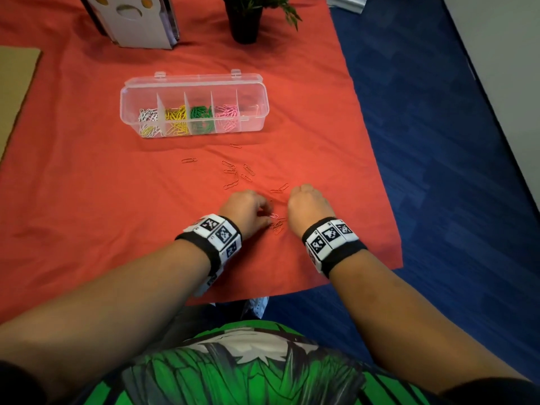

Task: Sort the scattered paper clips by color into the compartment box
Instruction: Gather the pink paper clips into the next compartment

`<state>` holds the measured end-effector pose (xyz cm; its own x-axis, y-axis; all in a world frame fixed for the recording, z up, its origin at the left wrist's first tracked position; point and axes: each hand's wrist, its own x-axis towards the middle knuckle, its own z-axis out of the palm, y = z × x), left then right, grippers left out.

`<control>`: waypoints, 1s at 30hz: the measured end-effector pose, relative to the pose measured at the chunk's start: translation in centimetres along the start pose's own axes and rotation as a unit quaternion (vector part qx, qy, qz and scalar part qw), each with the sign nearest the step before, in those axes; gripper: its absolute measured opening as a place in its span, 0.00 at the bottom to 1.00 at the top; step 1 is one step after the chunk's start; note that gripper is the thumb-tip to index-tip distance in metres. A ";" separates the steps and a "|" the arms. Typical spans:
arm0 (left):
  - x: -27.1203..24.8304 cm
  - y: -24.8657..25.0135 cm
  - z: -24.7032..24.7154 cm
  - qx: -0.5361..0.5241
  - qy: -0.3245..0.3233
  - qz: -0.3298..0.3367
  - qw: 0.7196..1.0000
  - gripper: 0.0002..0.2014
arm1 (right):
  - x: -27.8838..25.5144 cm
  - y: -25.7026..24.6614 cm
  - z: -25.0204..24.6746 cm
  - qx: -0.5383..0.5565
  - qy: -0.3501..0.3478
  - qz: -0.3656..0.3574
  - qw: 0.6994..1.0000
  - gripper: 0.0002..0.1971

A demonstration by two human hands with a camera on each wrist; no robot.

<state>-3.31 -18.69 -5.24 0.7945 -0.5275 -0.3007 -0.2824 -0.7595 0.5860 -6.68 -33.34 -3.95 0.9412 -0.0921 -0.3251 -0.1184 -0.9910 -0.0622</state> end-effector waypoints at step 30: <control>8.5 0.1 -16.9 -0.602 0.114 -0.234 0.755 0.08 | 4.7 -1.5 -7.1 0.734 -0.055 0.163 0.657 0.19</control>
<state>12.50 -16.82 5.04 0.7670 -0.1257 -0.6293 0.6415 0.1268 0.7566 0.18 -33.01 1.30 0.7704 -0.1884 -0.6091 -0.5628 0.2481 -0.7885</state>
